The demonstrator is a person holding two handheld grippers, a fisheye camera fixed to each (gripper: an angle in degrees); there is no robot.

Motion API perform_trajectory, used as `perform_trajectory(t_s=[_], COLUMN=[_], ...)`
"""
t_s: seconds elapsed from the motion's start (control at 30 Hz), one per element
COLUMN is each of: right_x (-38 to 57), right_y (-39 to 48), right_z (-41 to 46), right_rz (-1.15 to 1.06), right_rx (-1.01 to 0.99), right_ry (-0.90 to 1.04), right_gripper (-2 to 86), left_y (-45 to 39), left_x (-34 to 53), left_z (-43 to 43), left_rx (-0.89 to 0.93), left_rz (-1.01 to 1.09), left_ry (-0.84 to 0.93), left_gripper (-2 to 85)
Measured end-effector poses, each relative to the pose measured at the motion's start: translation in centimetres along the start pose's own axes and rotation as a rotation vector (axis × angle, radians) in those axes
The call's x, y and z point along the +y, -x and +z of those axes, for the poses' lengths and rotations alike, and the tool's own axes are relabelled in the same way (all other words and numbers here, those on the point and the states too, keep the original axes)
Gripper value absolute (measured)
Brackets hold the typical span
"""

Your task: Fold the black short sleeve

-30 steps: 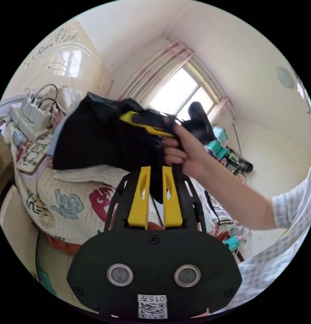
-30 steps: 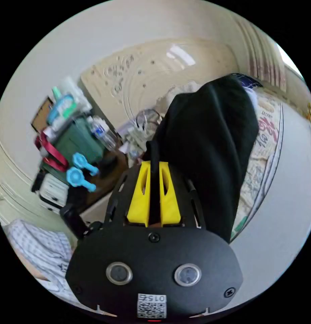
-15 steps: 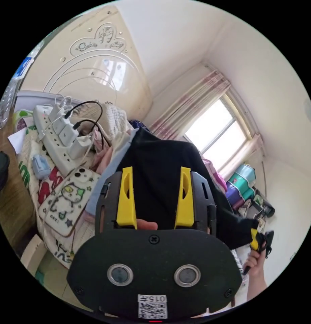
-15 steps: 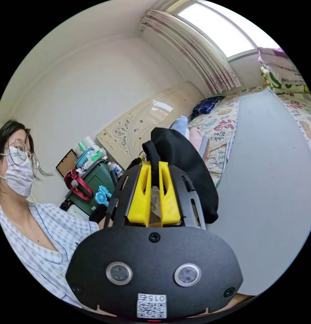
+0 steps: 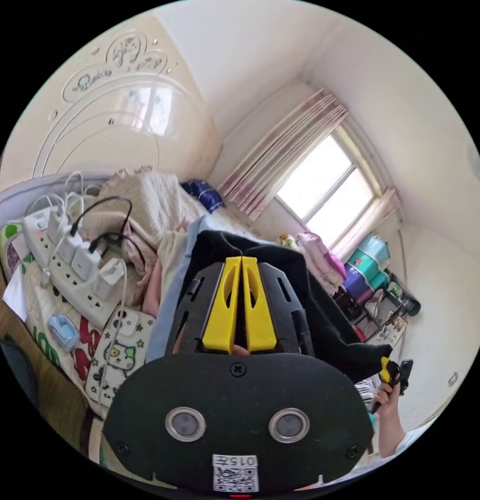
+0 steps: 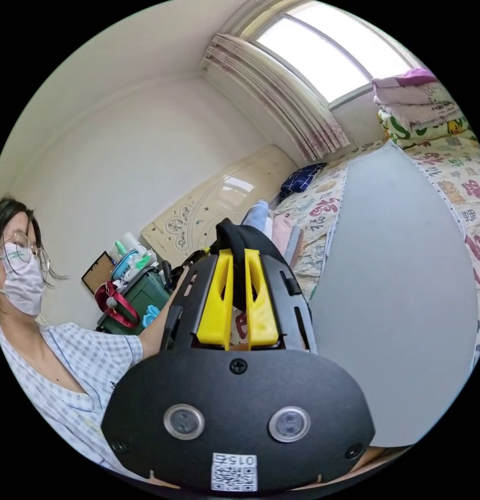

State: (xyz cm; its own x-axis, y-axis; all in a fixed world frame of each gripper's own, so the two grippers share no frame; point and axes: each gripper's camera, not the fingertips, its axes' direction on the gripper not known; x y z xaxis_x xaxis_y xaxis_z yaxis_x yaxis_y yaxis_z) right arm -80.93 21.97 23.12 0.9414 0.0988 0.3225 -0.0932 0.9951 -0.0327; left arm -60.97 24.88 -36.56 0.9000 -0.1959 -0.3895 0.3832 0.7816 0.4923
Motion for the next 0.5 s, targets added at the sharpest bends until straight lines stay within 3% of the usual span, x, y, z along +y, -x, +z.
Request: perform_trajectory(t_s=[0.13,0.3,0.37,0.5], right_x=[-5.0,-10.0,-11.3,-14.7], right_y=[1.0,4.5,5.3,6.6], right_z=[-3.6,-4.4,-4.8,-6.2], right_rz=[0.001,-0.013,0.003,0.043], right_rx=[0.019,0.059,0.048,0.017], right_ry=[-0.03,-0.009,-0.018,-0.014], right_gripper=[4.3,4.3,4.3,4.3], left_y=[-1.8,1.7,2.2,2.8], left_x=[-0.4,0.4,1.3,3.0], left_z=[-1.7,1.9,2.4,2.9], left_rx=[-0.193,-0.022,-0.055,-0.002], left_rz=[0.11,-0.056,-0.093,-0.124], left_ry=[-0.024,0.138,0.144,0.141], left_gripper=[0.9,11.2,13.2,9.9])
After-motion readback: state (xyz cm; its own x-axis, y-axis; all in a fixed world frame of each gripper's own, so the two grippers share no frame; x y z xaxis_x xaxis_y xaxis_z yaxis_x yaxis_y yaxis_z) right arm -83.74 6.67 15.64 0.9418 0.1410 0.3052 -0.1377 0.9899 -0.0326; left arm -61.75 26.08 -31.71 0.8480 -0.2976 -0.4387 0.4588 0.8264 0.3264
